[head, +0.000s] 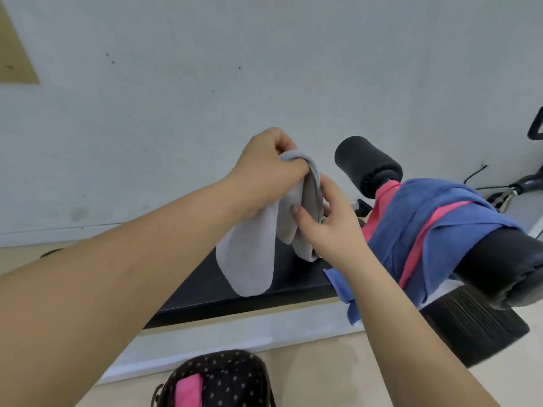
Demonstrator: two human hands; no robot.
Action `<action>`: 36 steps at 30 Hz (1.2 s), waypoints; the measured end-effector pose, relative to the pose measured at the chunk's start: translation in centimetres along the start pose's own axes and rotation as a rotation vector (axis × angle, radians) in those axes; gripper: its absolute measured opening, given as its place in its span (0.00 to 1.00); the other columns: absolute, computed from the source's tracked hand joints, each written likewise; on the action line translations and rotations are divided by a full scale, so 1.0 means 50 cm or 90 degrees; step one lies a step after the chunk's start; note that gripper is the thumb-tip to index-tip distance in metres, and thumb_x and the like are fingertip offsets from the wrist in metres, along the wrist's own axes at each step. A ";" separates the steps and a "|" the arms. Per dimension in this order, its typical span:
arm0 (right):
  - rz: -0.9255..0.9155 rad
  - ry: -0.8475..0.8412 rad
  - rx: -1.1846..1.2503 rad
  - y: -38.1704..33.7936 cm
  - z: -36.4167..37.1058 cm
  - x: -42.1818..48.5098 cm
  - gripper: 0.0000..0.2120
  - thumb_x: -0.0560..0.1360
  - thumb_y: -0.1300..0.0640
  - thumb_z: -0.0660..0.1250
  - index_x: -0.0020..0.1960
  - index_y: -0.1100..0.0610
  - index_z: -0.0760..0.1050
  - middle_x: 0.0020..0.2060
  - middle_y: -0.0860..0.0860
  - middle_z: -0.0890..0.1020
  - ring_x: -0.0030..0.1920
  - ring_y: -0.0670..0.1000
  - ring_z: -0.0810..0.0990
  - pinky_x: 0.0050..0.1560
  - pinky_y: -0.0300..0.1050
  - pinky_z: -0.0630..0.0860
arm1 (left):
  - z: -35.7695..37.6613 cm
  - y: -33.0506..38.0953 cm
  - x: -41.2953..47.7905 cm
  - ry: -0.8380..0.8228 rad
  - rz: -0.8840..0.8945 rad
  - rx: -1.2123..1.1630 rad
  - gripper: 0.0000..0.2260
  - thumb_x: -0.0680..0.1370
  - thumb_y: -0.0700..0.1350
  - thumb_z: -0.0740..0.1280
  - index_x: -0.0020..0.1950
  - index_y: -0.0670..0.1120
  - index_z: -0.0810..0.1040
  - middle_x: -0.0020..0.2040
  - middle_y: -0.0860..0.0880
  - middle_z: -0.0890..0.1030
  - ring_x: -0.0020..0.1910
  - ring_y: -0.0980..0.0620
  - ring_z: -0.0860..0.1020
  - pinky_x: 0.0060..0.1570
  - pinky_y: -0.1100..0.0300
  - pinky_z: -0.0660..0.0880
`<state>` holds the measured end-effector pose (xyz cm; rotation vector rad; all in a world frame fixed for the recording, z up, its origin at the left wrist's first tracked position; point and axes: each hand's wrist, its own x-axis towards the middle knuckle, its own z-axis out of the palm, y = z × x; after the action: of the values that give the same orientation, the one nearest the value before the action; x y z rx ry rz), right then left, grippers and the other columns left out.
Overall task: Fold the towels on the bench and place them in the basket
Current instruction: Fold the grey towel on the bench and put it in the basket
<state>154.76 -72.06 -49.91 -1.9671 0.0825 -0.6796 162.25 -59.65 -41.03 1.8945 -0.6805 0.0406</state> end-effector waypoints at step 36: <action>0.140 -0.454 -0.230 0.047 0.314 -0.038 0.11 0.80 0.58 0.62 0.42 0.58 0.78 0.30 0.53 0.75 0.29 0.48 0.68 0.30 0.39 0.69 | -0.290 -0.423 -0.248 0.034 -0.023 0.165 0.14 0.83 0.51 0.62 0.43 0.44 0.78 0.36 0.50 0.75 0.38 0.52 0.73 0.42 0.48 0.73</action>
<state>161.48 -59.92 -57.89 -2.3926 -0.0177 0.2176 165.92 -36.19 -56.73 2.1457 -0.6290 0.1625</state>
